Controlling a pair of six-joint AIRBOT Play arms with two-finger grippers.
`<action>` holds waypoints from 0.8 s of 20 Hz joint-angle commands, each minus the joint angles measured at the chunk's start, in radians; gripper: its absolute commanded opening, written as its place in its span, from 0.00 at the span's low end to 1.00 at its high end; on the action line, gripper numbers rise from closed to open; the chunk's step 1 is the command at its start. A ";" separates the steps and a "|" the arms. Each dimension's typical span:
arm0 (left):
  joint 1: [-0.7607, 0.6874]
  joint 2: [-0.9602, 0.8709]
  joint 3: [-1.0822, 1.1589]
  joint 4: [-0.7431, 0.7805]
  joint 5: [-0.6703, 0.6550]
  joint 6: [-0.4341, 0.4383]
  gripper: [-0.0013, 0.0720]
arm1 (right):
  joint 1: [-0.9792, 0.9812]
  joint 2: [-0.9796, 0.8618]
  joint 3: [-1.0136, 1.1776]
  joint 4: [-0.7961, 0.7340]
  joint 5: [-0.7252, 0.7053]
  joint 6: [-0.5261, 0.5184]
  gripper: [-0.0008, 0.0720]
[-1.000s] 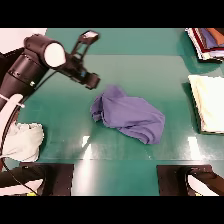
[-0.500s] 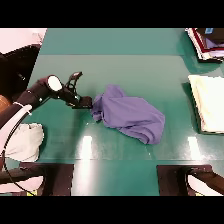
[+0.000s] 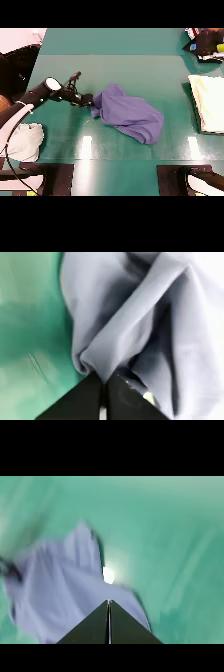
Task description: Fold the shirts.
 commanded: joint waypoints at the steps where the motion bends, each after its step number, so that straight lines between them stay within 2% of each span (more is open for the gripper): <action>1: 0.076 0.063 0.102 0.122 -0.043 -0.011 0.05 | 0.000 -0.010 -0.083 -0.072 0.099 0.037 0.04; 5: 0.110 0.146 0.172 0.222 -0.051 -0.019 0.05 | 0.000 0.036 -0.429 -0.058 -0.019 0.048 0.04; 6: 0.110 0.151 0.172 0.224 -0.054 -0.019 0.05 | 0.000 0.034 -0.518 -0.030 -0.061 0.048 0.07; 8: 0.110 0.148 0.172 0.224 -0.066 -0.020 0.05 | 0.000 -0.002 -0.677 0.087 -0.151 0.048 0.68; 9: 0.110 0.148 0.172 0.224 -0.066 -0.020 0.05 | 0.002 -0.035 -0.737 0.168 -0.194 0.042 0.74; 12: 0.110 0.148 0.172 0.224 -0.069 -0.020 0.05 | 0.038 -0.155 -0.822 0.417 -0.308 -0.067 0.74; 14: 0.110 0.148 0.172 0.225 -0.068 -0.020 0.05 | 0.081 -0.233 -0.815 0.497 -0.362 -0.099 0.72; 15: 0.110 0.148 0.172 0.225 -0.068 -0.019 0.05 | 0.101 -0.269 -0.795 0.502 -0.375 -0.099 0.68; 16: 0.110 0.148 0.172 0.230 -0.068 -0.019 0.05 | 0.122 -0.301 -0.769 0.494 -0.383 -0.099 0.57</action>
